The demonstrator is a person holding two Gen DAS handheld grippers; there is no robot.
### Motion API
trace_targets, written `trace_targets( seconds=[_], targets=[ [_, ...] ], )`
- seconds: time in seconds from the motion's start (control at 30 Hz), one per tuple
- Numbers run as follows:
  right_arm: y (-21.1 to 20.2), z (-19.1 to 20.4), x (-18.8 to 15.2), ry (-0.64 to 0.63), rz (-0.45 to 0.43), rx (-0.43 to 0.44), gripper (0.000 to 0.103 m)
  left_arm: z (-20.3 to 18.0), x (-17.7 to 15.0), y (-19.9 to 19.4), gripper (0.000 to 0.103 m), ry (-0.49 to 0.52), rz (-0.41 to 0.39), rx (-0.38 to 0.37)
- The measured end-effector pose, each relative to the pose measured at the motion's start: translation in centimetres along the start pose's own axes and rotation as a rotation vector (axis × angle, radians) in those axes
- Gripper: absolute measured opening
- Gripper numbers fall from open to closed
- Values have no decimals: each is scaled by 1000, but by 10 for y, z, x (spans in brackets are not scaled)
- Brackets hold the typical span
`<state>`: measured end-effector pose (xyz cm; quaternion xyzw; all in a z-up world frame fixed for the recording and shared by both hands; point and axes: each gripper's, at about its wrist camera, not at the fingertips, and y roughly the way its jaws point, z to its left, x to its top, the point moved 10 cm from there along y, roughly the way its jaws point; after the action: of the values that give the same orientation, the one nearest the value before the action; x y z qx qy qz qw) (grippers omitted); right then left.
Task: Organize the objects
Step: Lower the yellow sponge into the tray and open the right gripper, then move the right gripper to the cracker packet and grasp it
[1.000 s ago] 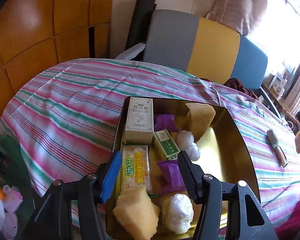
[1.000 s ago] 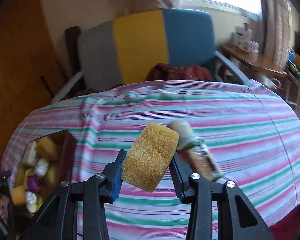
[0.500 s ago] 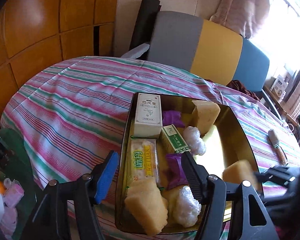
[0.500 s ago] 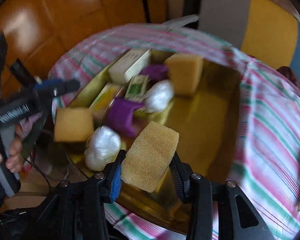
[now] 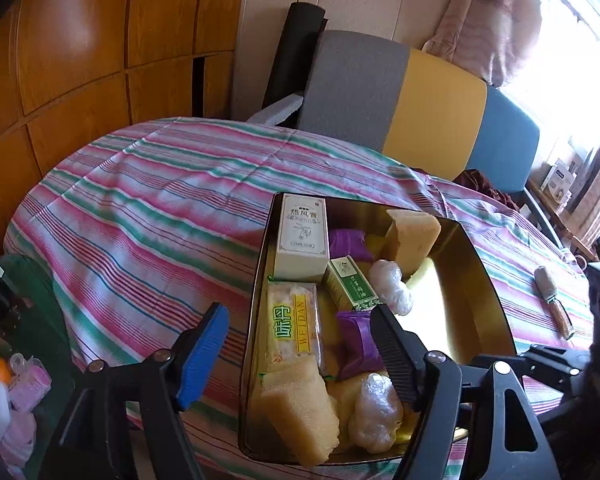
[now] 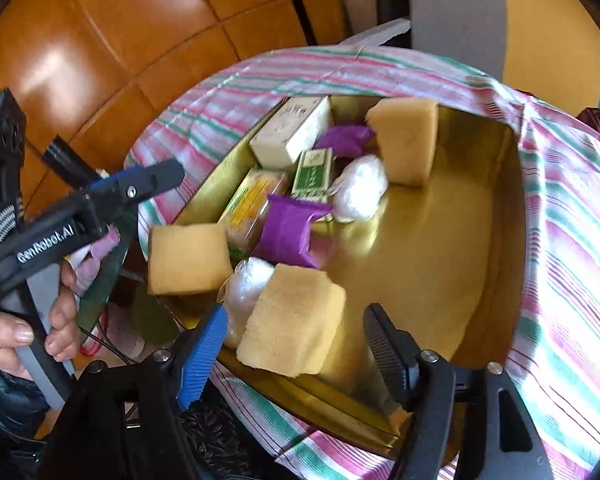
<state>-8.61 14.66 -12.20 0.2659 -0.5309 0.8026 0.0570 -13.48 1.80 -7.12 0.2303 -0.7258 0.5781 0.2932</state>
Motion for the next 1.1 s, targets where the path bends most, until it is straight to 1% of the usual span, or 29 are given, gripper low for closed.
trace_targets(
  seconds=[0.1,0.3,0.6,0.77,1.0,1.1],
  targets=[
    [-12,-9,0,0,-10,-36,72,-4,2,-3,75,14,-6,4],
    [-40,-48,-7,46,-34,-131,72,-17,7,-10,78,64,-30,16],
    [-88,-129,-27,178,-68,-260,72,-55,14,-14,79,165,-42,1],
    [-114,-191,-51,303,-65,-336,72,-87,17,-14,79,232,-44,-32],
    [-166,-301,-98,512,-73,-507,72,-141,19,-11,79,319,-40,-110],
    [-184,-345,-117,577,-58,-577,72,-164,20,-8,79,353,-34,-142]
  ],
)
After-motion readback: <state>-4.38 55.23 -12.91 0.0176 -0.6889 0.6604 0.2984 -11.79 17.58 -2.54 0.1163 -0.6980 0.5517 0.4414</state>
